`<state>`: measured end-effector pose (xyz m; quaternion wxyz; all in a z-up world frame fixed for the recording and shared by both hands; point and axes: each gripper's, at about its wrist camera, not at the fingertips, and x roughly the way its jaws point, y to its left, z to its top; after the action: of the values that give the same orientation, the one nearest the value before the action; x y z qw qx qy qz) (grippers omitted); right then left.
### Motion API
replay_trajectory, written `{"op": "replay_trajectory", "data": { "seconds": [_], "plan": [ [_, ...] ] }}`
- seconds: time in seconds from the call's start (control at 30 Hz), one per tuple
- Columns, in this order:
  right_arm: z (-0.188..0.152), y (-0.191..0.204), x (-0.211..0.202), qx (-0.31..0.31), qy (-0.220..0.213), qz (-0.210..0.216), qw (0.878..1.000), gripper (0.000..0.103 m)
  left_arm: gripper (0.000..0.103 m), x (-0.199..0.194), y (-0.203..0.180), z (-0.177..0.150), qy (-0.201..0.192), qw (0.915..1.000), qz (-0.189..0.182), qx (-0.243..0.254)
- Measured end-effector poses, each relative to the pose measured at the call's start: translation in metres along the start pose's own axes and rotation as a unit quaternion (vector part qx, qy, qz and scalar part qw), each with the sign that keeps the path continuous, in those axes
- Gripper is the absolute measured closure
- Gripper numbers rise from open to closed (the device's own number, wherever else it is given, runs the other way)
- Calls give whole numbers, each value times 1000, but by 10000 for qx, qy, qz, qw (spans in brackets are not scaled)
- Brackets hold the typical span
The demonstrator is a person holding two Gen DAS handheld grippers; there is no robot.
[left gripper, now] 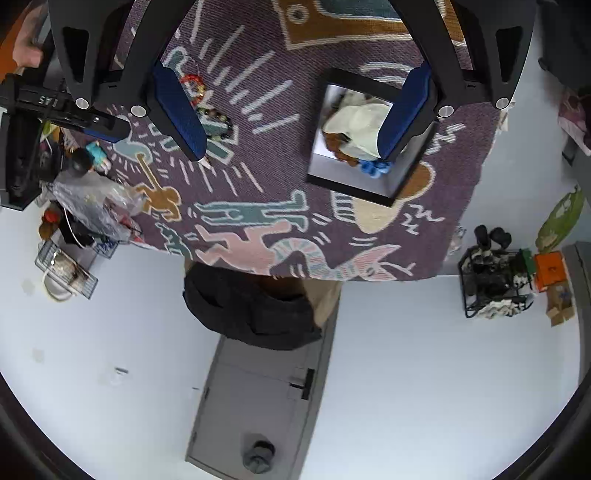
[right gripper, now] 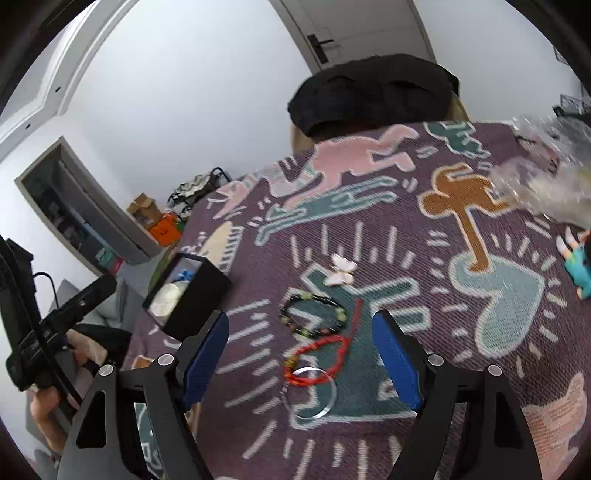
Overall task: Organize jewelry
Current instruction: 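Grasp the green-black bead bracelet with the left gripper while the right grasps the red string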
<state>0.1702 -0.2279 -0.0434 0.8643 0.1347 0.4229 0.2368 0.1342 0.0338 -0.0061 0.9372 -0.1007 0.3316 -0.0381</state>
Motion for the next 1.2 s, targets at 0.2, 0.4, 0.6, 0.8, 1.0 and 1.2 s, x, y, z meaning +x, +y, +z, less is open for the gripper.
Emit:
{"op": "replay_trajectory", "data": {
  "seconds": [0.2, 0.4, 0.6, 0.8, 1.0, 1.2],
  "plan": [
    [-7, -27, 3, 323, 29, -70, 9994, 23, 9, 19, -22, -7, 261, 9995, -55, 160],
    [-15, -40, 1, 370, 3, -165, 9992, 23, 10, 47, -49, -15, 542, 9974, -80, 463],
    [-22, -43, 11, 300, 106, -204, 9993, 34, 29, 75, -61, -24, 929, 9942, -110, 527],
    [-27, -35, 36, 219, 349, -294, 9987, 47, 35, 89, -62, -31, 1093, 9928, -67, 491],
    [-34, -23, 57, 53, 472, -588, 9971, 66, 40, 98, -59, -33, 1186, 9919, -60, 448],
    [-33, -18, 64, -81, 433, -811, 9957, 78, 45, 108, -54, -33, 1230, 9918, -31, 347]
  ]
}}
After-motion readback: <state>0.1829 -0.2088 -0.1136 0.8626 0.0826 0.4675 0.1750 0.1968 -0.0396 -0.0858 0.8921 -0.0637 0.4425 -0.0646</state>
